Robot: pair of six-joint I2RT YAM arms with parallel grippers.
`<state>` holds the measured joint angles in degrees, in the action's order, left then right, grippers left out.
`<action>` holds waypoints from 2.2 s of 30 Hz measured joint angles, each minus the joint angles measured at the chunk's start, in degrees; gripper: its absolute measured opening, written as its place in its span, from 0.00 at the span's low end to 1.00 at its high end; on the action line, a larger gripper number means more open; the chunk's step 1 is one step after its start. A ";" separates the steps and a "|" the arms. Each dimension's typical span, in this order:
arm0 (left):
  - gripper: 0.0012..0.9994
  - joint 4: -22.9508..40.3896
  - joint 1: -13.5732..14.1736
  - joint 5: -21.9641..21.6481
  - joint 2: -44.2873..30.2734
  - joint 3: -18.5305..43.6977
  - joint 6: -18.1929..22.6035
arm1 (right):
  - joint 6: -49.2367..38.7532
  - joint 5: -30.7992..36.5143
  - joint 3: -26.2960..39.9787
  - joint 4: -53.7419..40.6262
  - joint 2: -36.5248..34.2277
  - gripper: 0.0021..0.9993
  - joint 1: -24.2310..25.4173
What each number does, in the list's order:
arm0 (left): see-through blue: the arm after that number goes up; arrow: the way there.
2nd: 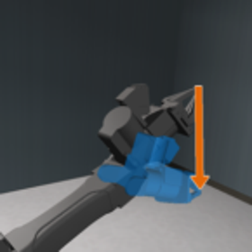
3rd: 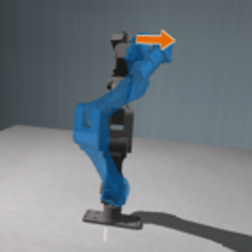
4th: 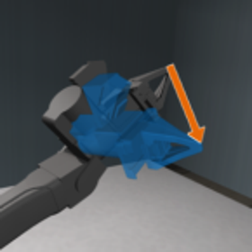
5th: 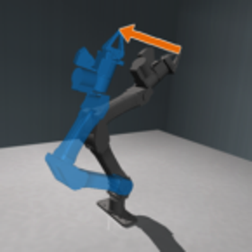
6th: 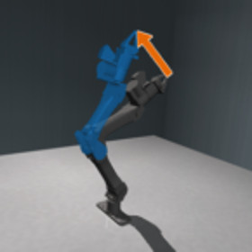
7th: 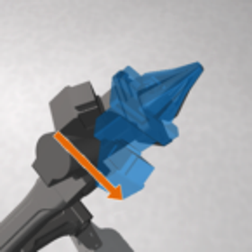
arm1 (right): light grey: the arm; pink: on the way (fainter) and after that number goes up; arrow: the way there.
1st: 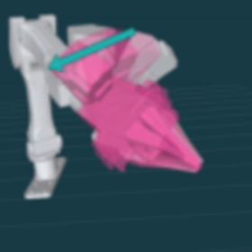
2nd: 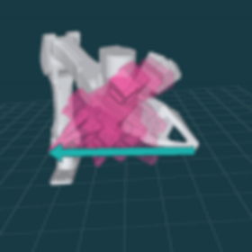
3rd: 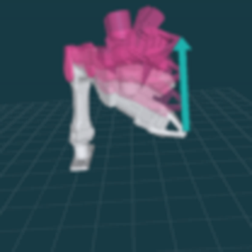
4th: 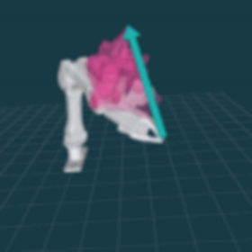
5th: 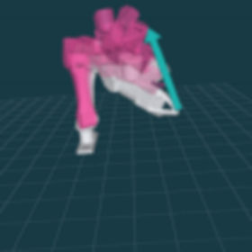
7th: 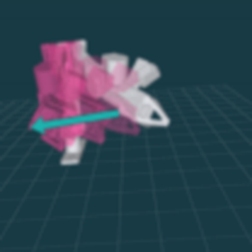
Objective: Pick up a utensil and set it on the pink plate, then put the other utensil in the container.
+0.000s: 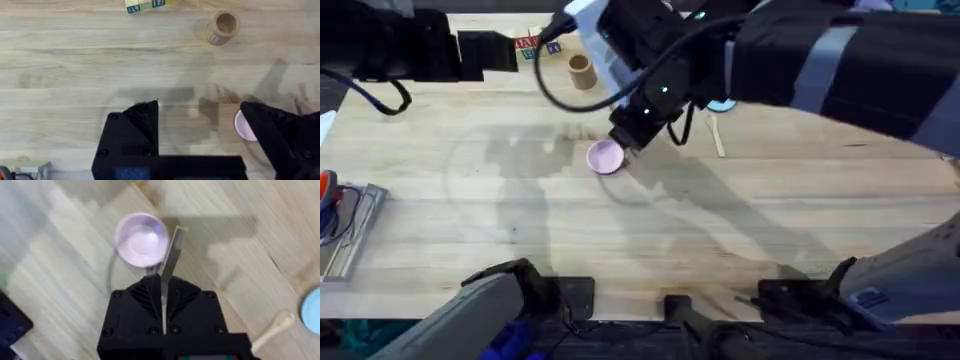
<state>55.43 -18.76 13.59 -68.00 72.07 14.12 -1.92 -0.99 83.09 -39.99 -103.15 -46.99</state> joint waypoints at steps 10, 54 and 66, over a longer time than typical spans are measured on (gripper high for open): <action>0.99 0.95 -2.01 1.17 -3.19 0.04 7.80 | -1.12 -1.21 0.31 3.71 -4.21 0.03 -2.62; 0.99 0.91 -2.01 -2.73 -3.18 0.04 8.44 | -1.50 -1.64 0.33 8.92 -9.21 0.98 -3.25; 0.99 0.91 -2.01 -2.73 -3.19 0.04 8.44 | -1.50 -1.64 0.33 8.92 -9.21 1.00 -3.25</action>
<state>56.34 -20.78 10.85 -71.19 72.12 22.57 -3.42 -2.63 83.42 -31.07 -112.37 -50.24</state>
